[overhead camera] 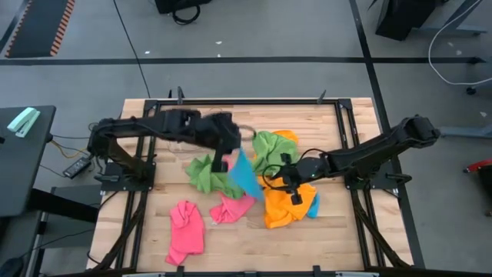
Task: Fold microfiber towels
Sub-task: Fold the left blue microfiber towel
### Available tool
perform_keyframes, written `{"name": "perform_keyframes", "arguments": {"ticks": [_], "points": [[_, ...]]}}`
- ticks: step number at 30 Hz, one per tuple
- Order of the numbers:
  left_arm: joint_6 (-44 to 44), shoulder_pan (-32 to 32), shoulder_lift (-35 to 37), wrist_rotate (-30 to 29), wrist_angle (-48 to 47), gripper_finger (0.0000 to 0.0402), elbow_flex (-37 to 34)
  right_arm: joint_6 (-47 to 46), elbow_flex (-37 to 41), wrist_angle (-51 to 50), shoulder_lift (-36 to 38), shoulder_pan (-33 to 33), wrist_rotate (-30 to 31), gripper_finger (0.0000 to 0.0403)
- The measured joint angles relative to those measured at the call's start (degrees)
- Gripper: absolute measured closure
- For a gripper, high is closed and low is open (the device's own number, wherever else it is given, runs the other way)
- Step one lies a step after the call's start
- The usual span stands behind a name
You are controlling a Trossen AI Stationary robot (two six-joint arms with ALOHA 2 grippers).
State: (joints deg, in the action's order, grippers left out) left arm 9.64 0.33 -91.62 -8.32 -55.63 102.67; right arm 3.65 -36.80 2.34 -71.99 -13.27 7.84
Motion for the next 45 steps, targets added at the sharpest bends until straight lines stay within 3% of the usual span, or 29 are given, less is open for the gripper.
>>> {"name": "perform_keyframes", "arguments": {"ticks": [3,7,13,20,24,29,35,41,45], "points": [[0.2,2.7,0.0,-0.5,3.8,0.0383,0.3,-0.1,0.0,-3.8,4.3,-0.5,4.4,0.0249],[2.4,5.1,-0.2,-0.6,8.1,0.0373,0.3,1.3,0.6,-3.6,7.2,-0.9,4.8,0.0249],[4.6,6.5,0.0,-0.5,14.0,0.0394,0.3,3.4,3.3,0.2,7.1,1.0,5.8,0.0249],[4.6,6.6,1.4,-0.5,15.3,0.0376,0.3,3.3,4.0,1.1,6.4,2.0,5.8,0.0249],[4.6,6.6,2.6,-0.5,17.9,0.0386,0.2,3.6,4.0,2.3,6.5,2.1,5.8,0.0249],[5.2,6.6,3.2,-0.5,24.8,0.0395,0.2,3.8,4.0,3.3,6.5,2.1,7.5,0.0249],[10.7,7.1,2.9,-4.5,36.0,0.0377,0.2,2.8,4.0,3.7,6.9,2.0,8.7,0.0249],[9.5,8.3,2.7,-4.6,46.2,0.0388,0.3,0.8,3.9,4.0,8.7,1.9,10.8,0.0249],[5.7,7.7,3.2,-0.1,44.0,0.0394,0.3,-0.6,3.9,2.4,8.8,1.8,11.3,0.0249]]}}
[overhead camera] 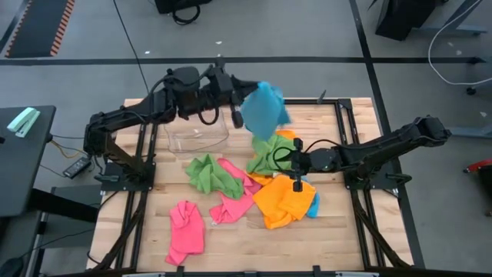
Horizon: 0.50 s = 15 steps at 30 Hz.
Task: Fold microfiber towels
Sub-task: Fold the left blue microfiber towel
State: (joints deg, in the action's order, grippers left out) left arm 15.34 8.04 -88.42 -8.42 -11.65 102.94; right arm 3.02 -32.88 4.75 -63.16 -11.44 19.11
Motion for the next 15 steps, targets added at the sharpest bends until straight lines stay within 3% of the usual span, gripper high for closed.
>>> {"name": "perform_keyframes", "arguments": {"ticks": [5,15], "points": [[2.8,-2.4,0.0,10.5,-12.6,0.0382,0.0,-2.3,0.0,-4.7,0.7,0.0,0.0,0.0249],[2.7,-8.2,-0.2,11.5,-39.3,0.0394,0.0,-3.2,0.0,-6.3,1.4,0.0,0.0,0.0249]]}}
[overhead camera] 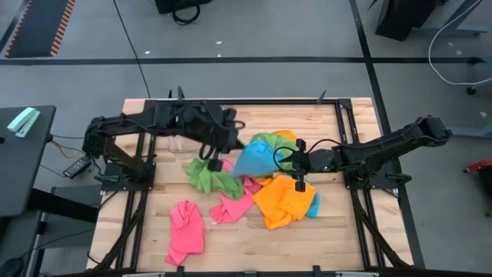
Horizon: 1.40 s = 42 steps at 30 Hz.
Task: Fold microfiber towels
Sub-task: Fold the left blue microfiber towel
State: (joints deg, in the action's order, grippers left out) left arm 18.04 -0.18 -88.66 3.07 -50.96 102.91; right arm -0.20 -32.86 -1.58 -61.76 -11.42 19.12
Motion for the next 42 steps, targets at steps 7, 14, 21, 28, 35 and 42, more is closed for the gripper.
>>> {"name": "perform_keyframes", "arguments": {"ticks": [7,14,21,28,35,42], "points": [[-5.4,-3.9,-0.6,0.0,-10.3,0.0377,0.0,-1.4,0.0,0.2,-0.2,0.0,-7.0,0.0249],[-5.4,-7.9,-1.3,-1.7,-18.9,0.0395,-0.1,-4.4,0.0,3.1,-3.2,0.0,-8.1,0.0249],[-3.6,-9.5,-5.0,-6.9,-19.3,0.0377,-0.3,-2.6,0.0,9.4,-9.5,-1.8,-8.5,0.0249],[0.7,-9.8,-10.6,-9.5,-17.9,0.0394,-0.3,-4.2,0.0,15.6,-12.7,-4.4,-6.7,0.0249],[9.9,-9.3,-12.5,-18.8,-7.2,0.0385,-0.2,-5.1,0.0,18.4,-14.7,-7.6,-2.3,0.0248],[8.9,-6.1,-9.8,-21.6,4.8,0.0394,1.0,-5.7,-0.2,18.0,-13.6,-11.7,7.7,0.0248]]}}
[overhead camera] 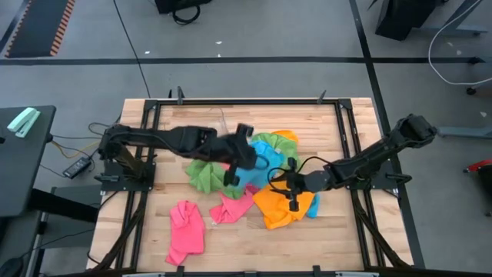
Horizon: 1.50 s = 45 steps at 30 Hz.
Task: Fold microfiber towels
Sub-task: Fold the left blue microfiber towel
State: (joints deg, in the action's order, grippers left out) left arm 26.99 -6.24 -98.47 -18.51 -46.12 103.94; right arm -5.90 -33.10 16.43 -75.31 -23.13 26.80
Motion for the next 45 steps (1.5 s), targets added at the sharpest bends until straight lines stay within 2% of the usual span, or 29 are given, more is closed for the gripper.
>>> {"name": "perform_keyframes", "arguments": {"ticks": [4,8,12,16,21,24,29,35,42,45], "points": [[-3.3,3.5,0.1,-2.4,2.3,0.0382,-0.1,1.6,0.0,2.2,-1.8,-1.3,7.8,0.0248],[-6.8,6.2,0.3,-2.4,0.7,0.0371,0.0,1.9,0.0,8.3,-7.1,-0.7,8.1,0.0248],[-3.8,8.2,0.2,-1.5,-1.1,0.038,-0.1,2.3,-1.8,8.1,-12.6,-0.8,7.6,0.0248],[-1.0,9.5,0.3,9.3,-7.9,0.0394,-0.1,1.4,-5.0,1.4,-14.2,-0.8,7.7,0.0248],[-2.5,8.3,0.3,21.4,-14.0,0.0385,-1.4,-0.2,-8.3,-9.5,-11.0,-0.8,7.7,0.0248],[-4.4,6.4,0.2,24.4,-16.1,0.0379,-2.9,-0.3,-10.0,-15.2,-7.9,-0.8,7.7,0.0248],[-5.3,1.9,0.2,24.8,-15.4,0.0392,-7.6,0.1,-10.8,-18.8,-4.8,0.8,7.4,0.0246],[-7.3,-2.7,0.2,24.8,-11.2,0.0389,-15.1,0.2,-10.6,-21.3,-6.2,5.7,0.5,0.0228],[-12.9,-6.2,0.2,24.7,-6.0,0.0391,-22.9,7.4,-10.6,-21.0,-6.2,12.4,-6.2,0.0219],[-14.3,-7.4,0.2,24.7,-4.0,0.0391,-25.3,11.1,-10.6,-20.5,-6.2,15.7,-12.3,0.0219]]}}
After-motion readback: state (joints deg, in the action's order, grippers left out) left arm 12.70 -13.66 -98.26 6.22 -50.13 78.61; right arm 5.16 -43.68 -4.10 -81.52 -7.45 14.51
